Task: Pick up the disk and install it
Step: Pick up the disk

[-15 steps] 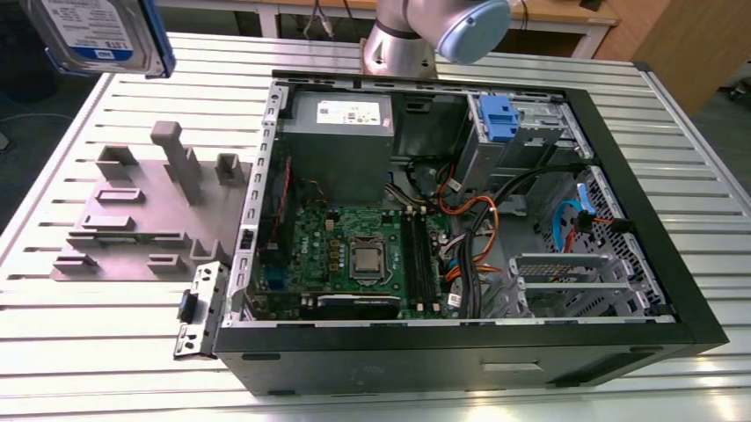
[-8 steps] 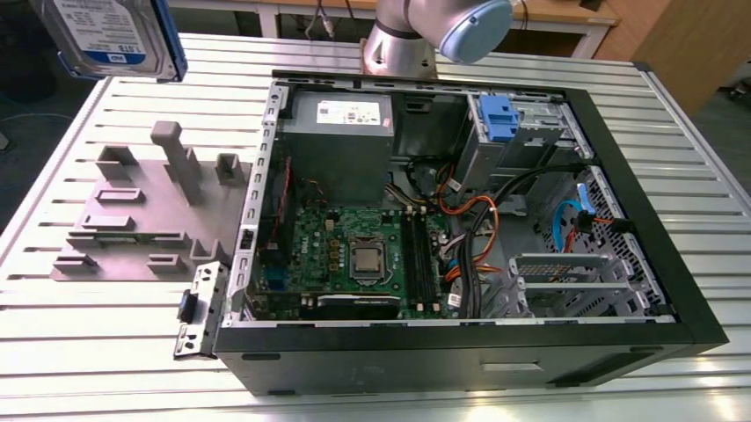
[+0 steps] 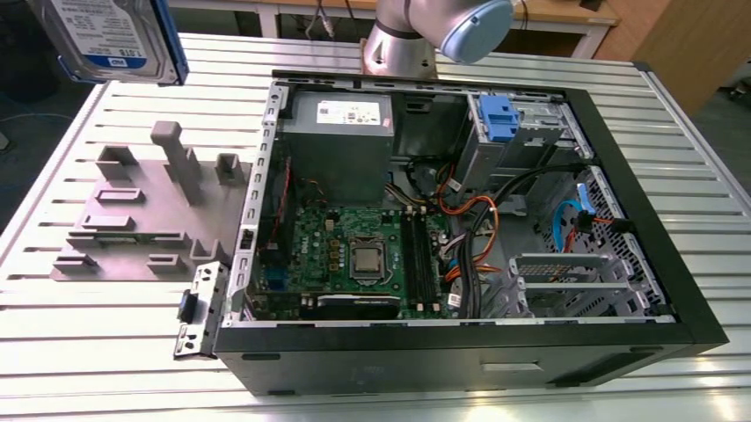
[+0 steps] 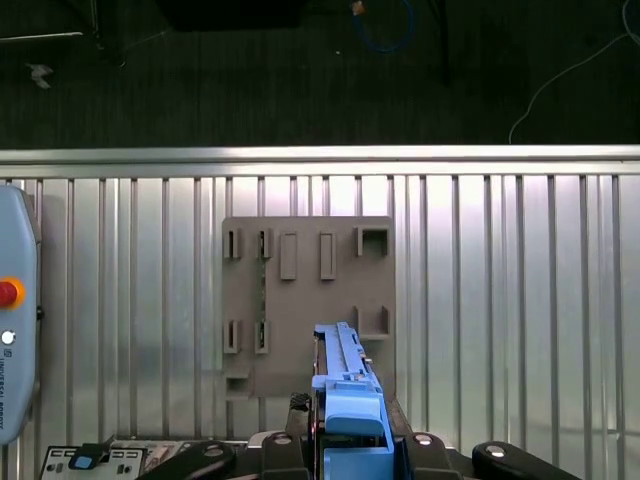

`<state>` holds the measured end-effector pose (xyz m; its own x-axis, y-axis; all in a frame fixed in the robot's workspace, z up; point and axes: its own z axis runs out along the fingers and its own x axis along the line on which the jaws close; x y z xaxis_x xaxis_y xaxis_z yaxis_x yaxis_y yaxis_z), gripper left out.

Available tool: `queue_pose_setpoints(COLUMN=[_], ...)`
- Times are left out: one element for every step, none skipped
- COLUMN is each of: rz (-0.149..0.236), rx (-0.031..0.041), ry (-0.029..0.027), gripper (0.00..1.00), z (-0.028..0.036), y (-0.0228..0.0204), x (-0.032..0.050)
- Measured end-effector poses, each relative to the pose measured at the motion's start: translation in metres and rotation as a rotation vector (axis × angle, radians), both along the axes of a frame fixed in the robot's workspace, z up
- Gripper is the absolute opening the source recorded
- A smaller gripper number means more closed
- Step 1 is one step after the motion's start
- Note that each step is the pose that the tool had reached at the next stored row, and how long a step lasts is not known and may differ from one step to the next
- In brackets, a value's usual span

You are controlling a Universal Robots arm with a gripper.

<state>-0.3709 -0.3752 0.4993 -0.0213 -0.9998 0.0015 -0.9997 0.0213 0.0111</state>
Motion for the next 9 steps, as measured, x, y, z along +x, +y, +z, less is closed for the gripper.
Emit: queue_pose_setpoints(rz=[0.0,0.0,0.0,0.0,0.0,0.0,0.0,0.0,0.0], rx=[0.0,0.0,0.0,0.0,0.0,0.0,0.0,0.0001,0.0], ry=[0.0001,0.0,0.0,0.0,0.0,0.0,0.0,0.0,0.0], gripper=[0.36,0.36,0.36,0.36,0.36,0.36,0.36,0.36,0.36], z=[0.0,0.0,0.0,0.0,0.0,0.0,0.0,0.0,0.0], y=[0.0,0.0,-0.0001,-0.0001,0.0,0.0,-0.0001,-0.0001,-0.0001], x=[0.0015,0.0039,0.0048,0.0052,0.0055,0.0056,0.0056,0.0057,0.0059])
